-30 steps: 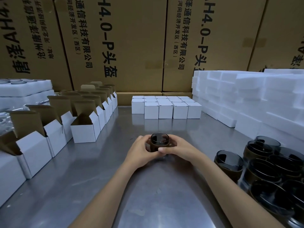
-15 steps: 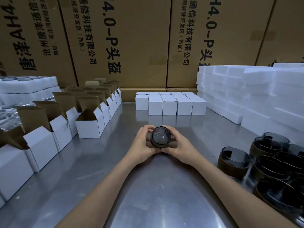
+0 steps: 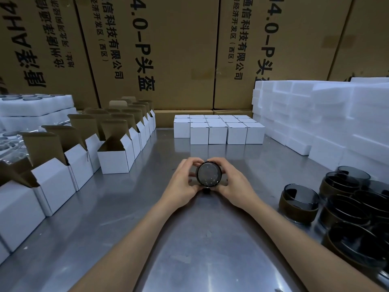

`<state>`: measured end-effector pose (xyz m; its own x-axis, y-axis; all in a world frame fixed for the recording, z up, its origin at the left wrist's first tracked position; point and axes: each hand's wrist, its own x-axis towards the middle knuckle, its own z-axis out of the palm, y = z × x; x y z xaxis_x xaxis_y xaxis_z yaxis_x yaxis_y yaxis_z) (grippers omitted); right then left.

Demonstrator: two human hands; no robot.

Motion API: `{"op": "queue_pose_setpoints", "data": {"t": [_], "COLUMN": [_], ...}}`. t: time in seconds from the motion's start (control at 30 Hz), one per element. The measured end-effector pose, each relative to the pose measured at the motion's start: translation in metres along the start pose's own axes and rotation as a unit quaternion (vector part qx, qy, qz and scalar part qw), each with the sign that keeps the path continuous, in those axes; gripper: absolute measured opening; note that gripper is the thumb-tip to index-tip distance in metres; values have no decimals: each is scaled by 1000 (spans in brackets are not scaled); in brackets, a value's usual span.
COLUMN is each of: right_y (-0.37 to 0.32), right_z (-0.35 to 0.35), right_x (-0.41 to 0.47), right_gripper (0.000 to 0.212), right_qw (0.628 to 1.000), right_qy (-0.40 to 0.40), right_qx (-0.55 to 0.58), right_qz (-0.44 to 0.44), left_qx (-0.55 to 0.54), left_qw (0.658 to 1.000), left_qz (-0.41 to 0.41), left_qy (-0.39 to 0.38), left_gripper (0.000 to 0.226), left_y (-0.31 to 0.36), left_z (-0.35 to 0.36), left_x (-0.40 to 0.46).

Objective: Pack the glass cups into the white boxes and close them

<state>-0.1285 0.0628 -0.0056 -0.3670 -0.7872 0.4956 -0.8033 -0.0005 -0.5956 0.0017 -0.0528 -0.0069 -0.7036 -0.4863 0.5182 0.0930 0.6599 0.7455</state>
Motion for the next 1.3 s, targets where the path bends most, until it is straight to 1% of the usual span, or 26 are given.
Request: {"op": "queue_pose_setpoints", "data": {"t": [0.13,0.23,0.3,0.33,0.43,0.47,0.53,0.6,0.63,0.67,0.7,0.77,0.8,0.87,0.93,1.07,1.13,1.17,1.23,1.3], "right_y": [2,3,3,2,0,-2,-6,-8,-9,-9,-9,-8,-7,-8,-10,-10,-10,-10,-10,-10], "right_z": [1,0,-3,-4,-5,-5,-7,-8,-9,-9,-10,-11,-12,-13,-13,-12,-11,-11,-12,-12], "right_x": [1,3,4,4,4,4,4,3,3,2,2,1,1,0,0,0,1,1,1,0], "right_gripper": [65,63,60,55,33,30,33,46,52,54,50,37,34,38,44,62,64,63,56,37], "right_qw": [999,993,986,980,961,955,943,942,945,948,947,945,945,946,946,947,947,948,948,947], "right_qy": [-6,-1,-17,-28,-32,-24,-19,-30,-36,-40,-44,-57,-65,-71,-60,-50,-56,-59,-54,-44], "right_qx": [39,113,159,186,263,280,309,309,296,288,289,296,292,283,282,275,273,269,269,279], "right_qz": [15,30,52,61,85,97,121,131,131,130,130,131,133,141,149,157,160,161,164,153], "left_qx": [13,24,16,13,-34,-54,-74,-68,-60,-57,-59,-54,-47,-35,-21,-34,-33,-31,-29,-41], "left_qw": [1000,1000,1000,1000,999,998,994,993,992,991,989,986,984,982,981,982,981,981,981,983], "left_qz": [5,6,-1,-4,-23,-39,-75,-98,-107,-118,-132,-158,-168,-183,-191,-188,-190,-193,-193,-178], "left_qy": [-1,3,-4,-4,11,15,21,18,14,11,14,26,26,16,11,6,4,0,-9,-10], "left_gripper": [59,73,81,81,70,65,53,45,45,48,54,64,66,68,71,82,84,83,73,59], "left_y": [-1,-3,-3,-4,-3,-2,-1,-2,-2,-2,-1,1,2,5,9,15,14,13,10,8], "left_z": [1,1,-1,-2,-5,-5,-6,-7,-6,-6,-5,-5,-5,-6,-6,-6,-7,-7,-7,-9], "left_x": [0,0,-1,-1,0,1,1,1,1,1,1,1,1,1,1,0,0,0,0,-1]}}
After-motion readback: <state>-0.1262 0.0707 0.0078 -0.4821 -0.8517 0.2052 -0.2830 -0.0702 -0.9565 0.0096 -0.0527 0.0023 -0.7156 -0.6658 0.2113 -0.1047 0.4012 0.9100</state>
